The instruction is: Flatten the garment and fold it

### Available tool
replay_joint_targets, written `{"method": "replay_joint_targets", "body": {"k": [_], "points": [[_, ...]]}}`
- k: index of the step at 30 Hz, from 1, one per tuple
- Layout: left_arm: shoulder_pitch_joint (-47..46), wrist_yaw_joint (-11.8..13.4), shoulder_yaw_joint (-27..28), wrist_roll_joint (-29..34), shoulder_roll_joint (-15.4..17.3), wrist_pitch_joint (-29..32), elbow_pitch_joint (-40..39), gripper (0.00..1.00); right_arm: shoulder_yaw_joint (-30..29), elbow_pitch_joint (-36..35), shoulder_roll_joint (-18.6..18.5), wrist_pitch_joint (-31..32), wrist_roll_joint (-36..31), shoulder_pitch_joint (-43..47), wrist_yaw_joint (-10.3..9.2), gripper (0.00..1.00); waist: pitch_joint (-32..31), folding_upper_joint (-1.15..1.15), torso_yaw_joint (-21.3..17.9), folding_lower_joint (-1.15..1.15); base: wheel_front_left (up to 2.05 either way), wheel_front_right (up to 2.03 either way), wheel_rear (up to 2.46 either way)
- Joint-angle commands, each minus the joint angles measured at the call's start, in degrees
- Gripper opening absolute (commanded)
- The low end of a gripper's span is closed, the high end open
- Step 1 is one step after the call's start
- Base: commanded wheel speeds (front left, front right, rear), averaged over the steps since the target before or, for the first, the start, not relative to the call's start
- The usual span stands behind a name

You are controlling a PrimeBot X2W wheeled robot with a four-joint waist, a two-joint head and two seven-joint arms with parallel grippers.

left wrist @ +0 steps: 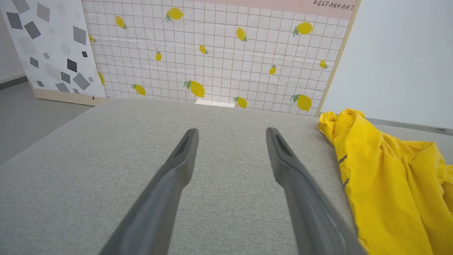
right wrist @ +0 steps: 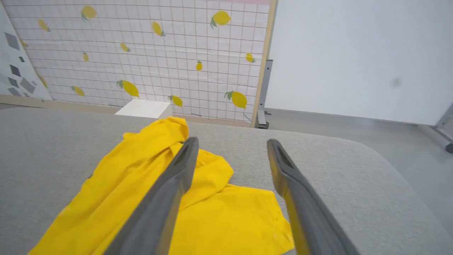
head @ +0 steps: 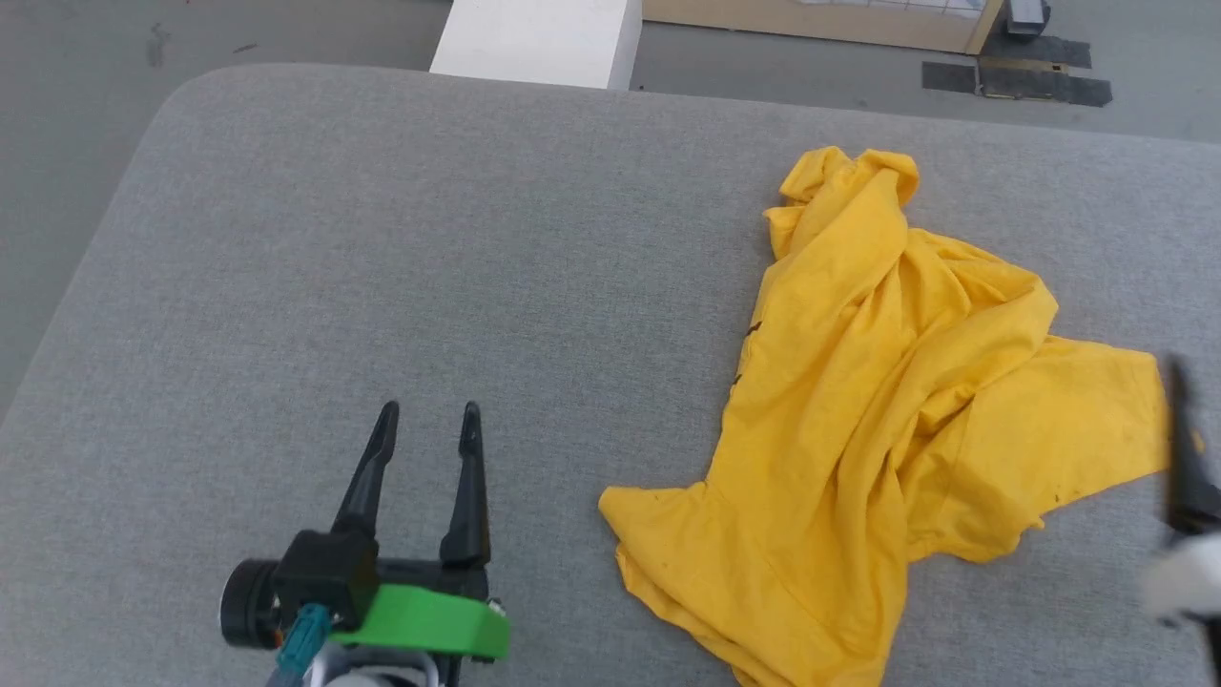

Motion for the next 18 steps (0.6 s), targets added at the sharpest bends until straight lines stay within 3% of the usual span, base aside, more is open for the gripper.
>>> {"method": "replay_joint_targets", "body": {"k": [1, 4, 9, 13, 18], "points": [[1.42, -0.16, 0.53, 0.13, 0.24, -0.22, -0.42, 1.00, -2.45, 0.21, 0.04, -1.60, 0.58, 1.49, -0.08, 1.00, -0.16, 0.00, -0.51, 0.00, 0.00, 0.00, 0.00], [3.11, -0.05, 0.90, 0.41, 0.80, -0.22, -0.47, 1.00, -5.97, 3.10, 0.10, -3.92, 4.69, 4.07, -0.08, 1.00, -0.16, 0.00, -1.60, 0.00, 0.00, 0.00, 0.00], [1.83, -1.28, -0.82, 2.36, 2.54, 0.60, -0.43, 1.00, -5.84, 4.55, 0.12, -5.14, 5.91, 4.23, -0.08, 1.00, 0.29, 0.00, -2.77, 0.00, 0.00, 0.00, 0.00], [-4.12, -4.92, -4.38, 4.32, 4.25, 4.33, -0.40, 1.00, -6.27, 3.93, 0.13, -4.94, 5.89, 2.74, -0.08, 1.00, 1.16, 0.00, -2.66, 0.00, 0.00, 0.00, 0.00], [-14.72, -9.67, -11.53, 5.38, 5.12, 13.16, 3.01, 1.00, -6.41, 2.99, 0.13, -4.11, 5.90, 1.61, -0.08, 1.00, 3.39, 0.00, -2.27, 0.00, 0.00, 0.00, 0.00]]}}
